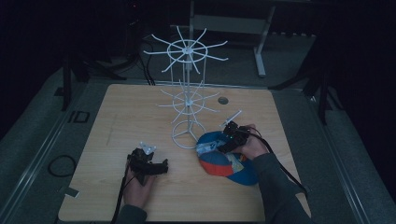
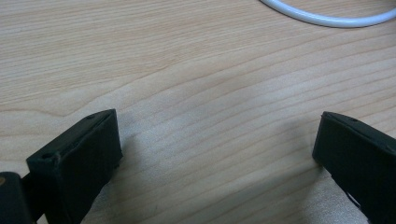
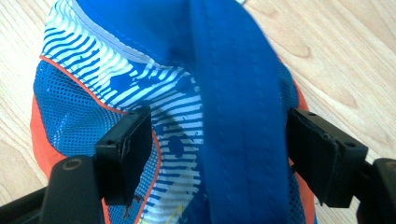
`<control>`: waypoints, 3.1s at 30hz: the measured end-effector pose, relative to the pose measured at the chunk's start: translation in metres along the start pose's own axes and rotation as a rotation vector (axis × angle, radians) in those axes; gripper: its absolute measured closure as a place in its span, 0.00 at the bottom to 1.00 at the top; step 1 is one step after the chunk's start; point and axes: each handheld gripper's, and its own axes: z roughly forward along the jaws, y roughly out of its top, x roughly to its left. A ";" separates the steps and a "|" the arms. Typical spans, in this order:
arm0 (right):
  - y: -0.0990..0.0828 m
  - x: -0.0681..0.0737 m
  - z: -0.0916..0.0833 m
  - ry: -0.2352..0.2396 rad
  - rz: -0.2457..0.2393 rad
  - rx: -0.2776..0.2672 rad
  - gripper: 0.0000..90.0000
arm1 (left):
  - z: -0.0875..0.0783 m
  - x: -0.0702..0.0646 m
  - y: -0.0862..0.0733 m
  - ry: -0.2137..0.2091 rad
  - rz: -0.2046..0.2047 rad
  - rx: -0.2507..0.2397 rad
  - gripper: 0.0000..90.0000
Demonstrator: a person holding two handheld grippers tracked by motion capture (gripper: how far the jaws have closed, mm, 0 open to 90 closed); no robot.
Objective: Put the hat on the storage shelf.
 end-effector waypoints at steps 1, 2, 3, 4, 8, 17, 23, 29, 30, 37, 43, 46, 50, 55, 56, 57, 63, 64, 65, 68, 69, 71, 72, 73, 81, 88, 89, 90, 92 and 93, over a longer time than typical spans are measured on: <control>0.001 0.001 0.001 0.002 -0.005 0.006 0.27 | 0.000 0.000 0.000 0.000 0.000 0.000 0.02; 0.002 0.002 0.003 0.001 -0.007 0.013 0.27 | 0.000 0.000 0.000 0.000 0.000 -0.001 0.02; 0.003 0.003 0.004 0.000 -0.013 0.020 0.27 | 0.000 0.000 0.000 0.000 0.000 0.000 0.02; 0.003 0.003 0.006 -0.002 -0.017 0.026 0.27 | 0.000 0.000 0.000 0.000 0.000 0.000 0.02; 0.003 0.002 0.012 -0.005 -0.017 0.049 0.30 | 0.000 0.000 0.000 0.000 0.000 0.000 0.02; 0.003 0.004 0.018 0.008 -0.044 0.078 0.59 | 0.000 0.000 0.000 0.000 0.001 0.000 0.02; 0.002 0.005 0.014 0.009 -0.066 0.060 0.87 | 0.000 0.000 0.000 0.000 0.000 0.000 0.02; 0.001 0.009 0.009 0.012 -0.086 0.043 0.98 | 0.000 0.000 0.000 0.000 0.001 0.000 0.01; 0.000 0.010 0.007 0.009 -0.090 0.036 0.98 | 0.000 0.000 0.000 0.000 0.001 0.000 0.02; -0.004 0.014 -0.007 -0.005 -0.106 -0.006 0.98 | 0.000 0.000 0.000 0.000 0.001 0.000 0.02; -0.012 0.014 -0.019 -0.002 -0.074 -0.073 0.98 | 0.000 0.000 0.000 0.000 0.000 0.000 0.02; -0.016 0.013 -0.024 -0.004 -0.057 -0.101 0.98 | 0.000 0.000 0.000 0.001 0.000 0.000 0.02; -0.021 0.013 -0.032 -0.010 -0.059 -0.131 0.98 | 0.000 0.000 0.000 0.001 0.002 0.000 0.02; -0.025 0.013 -0.043 -0.017 -0.053 -0.167 0.98 | 0.000 0.000 0.000 0.001 0.002 0.000 0.02; -0.025 0.013 -0.045 -0.024 -0.044 -0.169 0.98 | 0.000 0.000 0.000 0.001 0.002 0.000 0.02; -0.025 0.012 -0.046 -0.027 -0.046 -0.173 0.98 | 0.000 0.000 0.000 0.001 0.002 -0.001 0.02; -0.026 0.011 -0.055 -0.040 -0.034 -0.208 0.98 | 0.000 0.000 0.000 0.001 0.001 -0.001 0.02; -0.027 0.011 -0.056 -0.041 -0.034 -0.215 0.98 | 0.000 0.000 0.000 0.001 0.002 -0.001 0.02; -0.027 0.011 -0.056 -0.041 -0.034 -0.215 0.98 | 0.000 0.000 0.000 0.001 0.002 -0.001 0.02; -0.027 0.011 -0.063 -0.049 -0.021 -0.240 0.98 | 0.000 0.000 0.000 0.001 0.001 -0.001 0.02; -0.028 0.010 -0.064 -0.051 -0.019 -0.246 0.98 | 0.000 0.000 0.000 0.001 0.001 -0.001 0.02; -0.028 0.010 -0.068 -0.057 -0.018 -0.258 0.98 | 0.000 0.000 0.000 0.001 0.001 -0.001 0.02; -0.028 0.010 -0.070 -0.058 -0.013 -0.261 0.98 | 0.000 0.000 0.000 0.000 0.001 -0.001 0.02; -0.028 0.010 -0.071 -0.062 -0.010 -0.264 0.98 | 0.000 0.000 0.000 0.001 0.001 -0.001 0.02; -0.031 0.008 -0.085 -0.082 0.011 -0.309 0.98 | 0.000 0.000 0.000 0.000 0.002 -0.001 0.02; -0.035 0.004 -0.097 -0.103 0.030 -0.343 0.98 | 0.000 0.000 0.000 0.000 0.001 0.000 0.02; -0.036 0.003 -0.099 -0.104 0.034 -0.348 0.98 | 0.000 0.000 0.000 0.000 0.002 0.001 0.02; -0.036 0.003 -0.101 -0.106 0.035 -0.353 0.98 | 0.000 0.000 0.000 0.000 0.002 0.000 0.02; -0.037 0.002 -0.104 -0.109 0.041 -0.359 0.98 | 0.000 0.000 0.000 0.001 0.002 -0.001 0.02; -0.038 0.002 -0.106 -0.112 0.041 -0.365 0.98 | 0.000 0.000 0.000 0.001 0.001 -0.002 0.02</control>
